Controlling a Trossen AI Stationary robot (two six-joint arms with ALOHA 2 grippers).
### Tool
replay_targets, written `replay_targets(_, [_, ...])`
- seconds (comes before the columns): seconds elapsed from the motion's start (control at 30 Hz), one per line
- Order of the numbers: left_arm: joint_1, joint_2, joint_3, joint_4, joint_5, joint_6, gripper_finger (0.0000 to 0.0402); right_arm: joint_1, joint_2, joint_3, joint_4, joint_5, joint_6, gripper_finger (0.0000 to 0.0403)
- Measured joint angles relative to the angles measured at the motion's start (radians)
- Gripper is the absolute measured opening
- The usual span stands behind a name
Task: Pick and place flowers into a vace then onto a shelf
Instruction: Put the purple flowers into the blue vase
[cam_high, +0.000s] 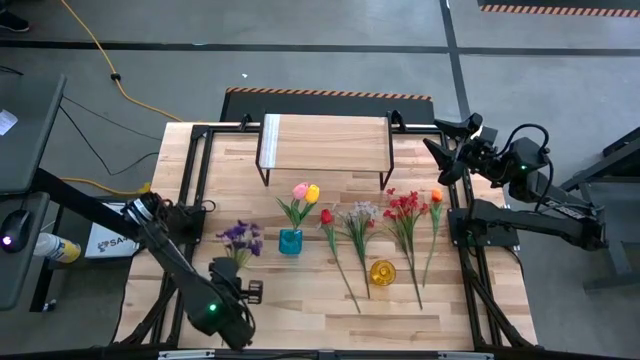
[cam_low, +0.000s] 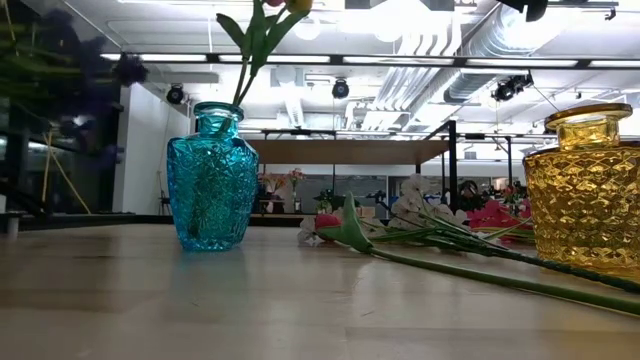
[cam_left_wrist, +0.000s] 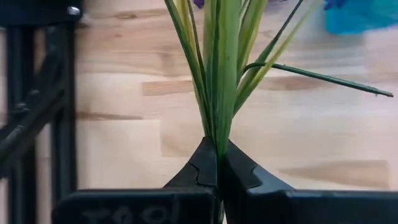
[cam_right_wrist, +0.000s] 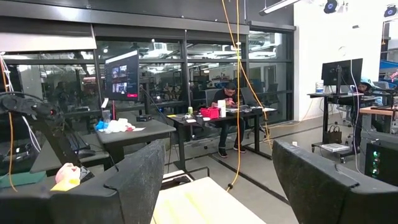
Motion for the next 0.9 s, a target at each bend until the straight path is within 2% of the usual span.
replay_targets(0.23, [-0.060, -0.011, 0.114, -0.001, -0.091, 0.006, 0.0033, 0.000, 0.000, 0.000, -0.001, -0.006, 0.002, 0.0287])
replay_targets(0.4, [-0.098, -0.014, 0.165, 0.033, -0.213, 0.031, 0.0033, 0.000, 0.000, 0.000, -0.002, -0.006, 0.000, 0.0287])
replay_targets(0.53, [-0.110, -0.013, 0.173, 0.062, -0.428, 0.099, 0.0033, 0.000, 0.000, 0.000, -0.002, -0.006, 0.000, 0.0287])
replay_targets(0.9, [-0.107, -0.013, 0.173, 0.226, -1.036, 0.525, 0.0033, 0.000, 0.000, 0.000, -0.001, -0.005, 0.011, 0.0287])
